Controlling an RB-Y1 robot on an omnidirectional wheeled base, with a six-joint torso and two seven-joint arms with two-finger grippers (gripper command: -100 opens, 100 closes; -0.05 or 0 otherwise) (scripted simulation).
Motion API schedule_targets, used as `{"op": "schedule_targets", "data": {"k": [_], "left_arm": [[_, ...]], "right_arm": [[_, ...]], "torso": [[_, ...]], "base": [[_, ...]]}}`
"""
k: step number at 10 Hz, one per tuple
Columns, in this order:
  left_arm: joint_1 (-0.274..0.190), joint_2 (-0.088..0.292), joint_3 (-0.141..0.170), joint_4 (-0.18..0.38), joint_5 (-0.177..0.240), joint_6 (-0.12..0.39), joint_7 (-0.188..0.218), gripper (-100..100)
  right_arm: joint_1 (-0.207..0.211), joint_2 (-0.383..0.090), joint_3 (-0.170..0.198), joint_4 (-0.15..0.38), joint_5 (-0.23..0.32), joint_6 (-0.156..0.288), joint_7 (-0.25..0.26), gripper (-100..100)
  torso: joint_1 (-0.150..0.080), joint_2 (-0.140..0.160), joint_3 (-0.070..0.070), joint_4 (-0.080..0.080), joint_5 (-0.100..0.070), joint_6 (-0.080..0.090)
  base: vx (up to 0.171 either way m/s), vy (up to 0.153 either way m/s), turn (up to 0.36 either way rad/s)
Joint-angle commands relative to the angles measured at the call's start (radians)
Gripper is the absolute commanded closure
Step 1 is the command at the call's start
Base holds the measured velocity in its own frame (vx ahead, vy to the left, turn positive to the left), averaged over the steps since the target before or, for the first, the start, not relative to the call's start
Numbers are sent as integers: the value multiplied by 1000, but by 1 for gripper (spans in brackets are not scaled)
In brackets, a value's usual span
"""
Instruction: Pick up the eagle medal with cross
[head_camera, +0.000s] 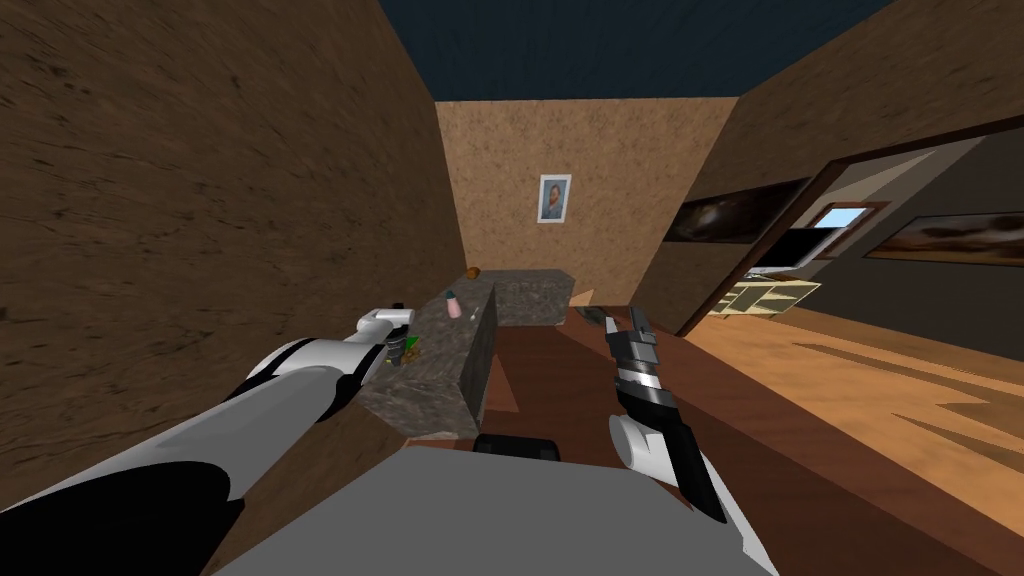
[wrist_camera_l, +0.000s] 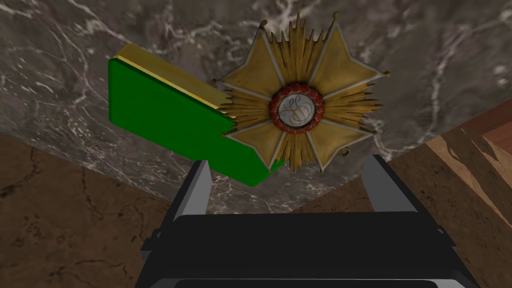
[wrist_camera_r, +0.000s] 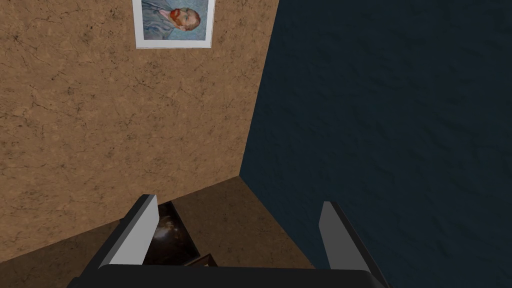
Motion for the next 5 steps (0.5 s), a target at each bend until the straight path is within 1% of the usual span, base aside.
{"op": "schedule_targets", "data": {"k": [1, 2, 3, 4, 5], "left_arm": [[-4, -12, -1, 19, -11, -9, 39, -100], [-4, -16, -1, 23, -15, -12, 52, -100], [-4, -16, -1, 23, -15, -12, 52, -100], [-4, -16, -1, 23, -15, -12, 52, -100], [-4, -24, -1, 32, -22, -17, 78, -100]], "right_arm": [[0, 0, 0, 0, 0, 0, 0, 0], [0, 0, 0, 0, 0, 0, 0, 0], [0, 0, 0, 0, 0, 0, 0, 0], [0, 0, 0, 0, 0, 0, 0, 0], [0, 0, 0, 0, 0, 0, 0, 0]], "torso": [[0, 0, 0, 0, 0, 0], [2, 1, 1, 0, 0, 0], [2, 1, 1, 0, 1, -1], [-1, 0, 0, 0, 0, -1], [-5, -2, -1, 0, -1, -1]], "base": [[-105, 136, -180], [-93, 123, -119], [-58, 63, -31], [-25, 3, 11], [-47, 24, -121]]}}
